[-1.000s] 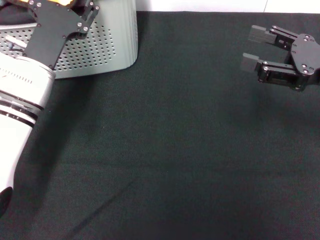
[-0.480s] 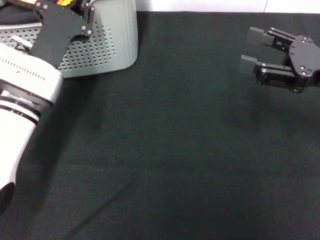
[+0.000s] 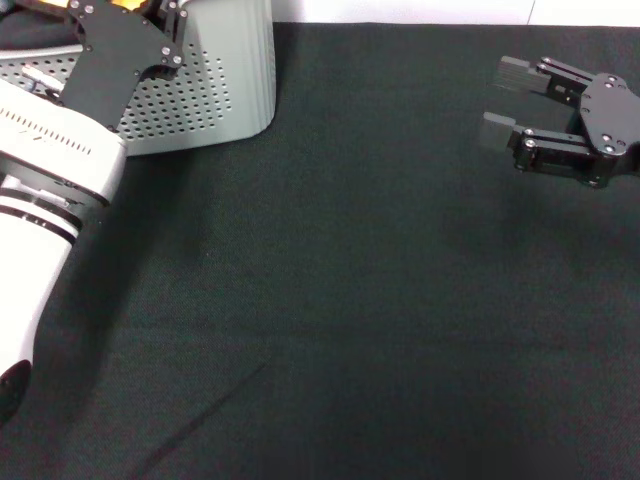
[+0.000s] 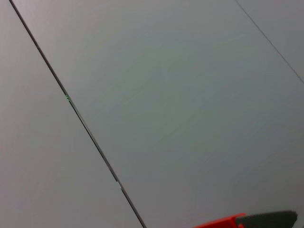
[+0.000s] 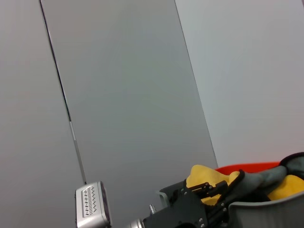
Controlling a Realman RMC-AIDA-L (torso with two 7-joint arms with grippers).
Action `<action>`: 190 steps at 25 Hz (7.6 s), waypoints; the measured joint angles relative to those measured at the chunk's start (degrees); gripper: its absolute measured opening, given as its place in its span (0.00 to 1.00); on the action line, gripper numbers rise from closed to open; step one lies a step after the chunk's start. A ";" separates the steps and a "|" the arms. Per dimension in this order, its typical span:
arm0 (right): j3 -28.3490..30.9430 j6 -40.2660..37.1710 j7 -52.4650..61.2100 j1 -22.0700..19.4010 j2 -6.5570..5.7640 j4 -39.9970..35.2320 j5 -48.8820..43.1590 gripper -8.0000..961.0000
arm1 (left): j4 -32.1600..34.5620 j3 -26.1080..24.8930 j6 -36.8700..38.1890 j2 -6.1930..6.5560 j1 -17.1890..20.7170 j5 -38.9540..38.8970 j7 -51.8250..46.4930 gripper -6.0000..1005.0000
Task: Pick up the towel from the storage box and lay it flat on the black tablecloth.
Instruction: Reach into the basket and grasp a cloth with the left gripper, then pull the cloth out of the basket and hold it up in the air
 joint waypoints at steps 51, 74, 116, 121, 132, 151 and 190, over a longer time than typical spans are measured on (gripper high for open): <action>0.44 0.80 0.10 -0.35 0.07 0.80 0.33 0.91 | 30.82 -23.72 17.80 5.58 16.41 41.43 -97.06 0.02; 0.44 1.59 -0.07 -0.36 0.09 1.24 0.41 0.91 | 41.74 -33.13 30.86 6.32 14.98 53.28 -124.99 0.02; -4.21 3.59 0.57 8.25 0.15 7.36 -9.43 0.91 | 41.82 -33.40 47.59 10.18 0.58 73.30 -143.94 0.02; -5.24 2.67 0.08 9.69 0.23 8.10 -9.95 0.91 | 41.86 -32.91 49.64 9.70 -0.43 72.96 -143.76 0.02; -10.85 1.65 0.04 14.52 0.88 11.59 -11.11 0.91 | 42.10 -32.71 51.08 9.15 -1.89 73.57 -143.58 0.02; -7.18 5.76 0.50 12.35 -1.80 10.97 -10.78 0.91 | 37.62 -33.32 51.09 9.61 -3.36 74.69 -142.71 0.02; -14.26 6.32 2.73 17.68 0.68 11.67 -14.20 0.91 | 37.20 -33.49 51.57 9.59 -6.04 74.78 -141.05 0.02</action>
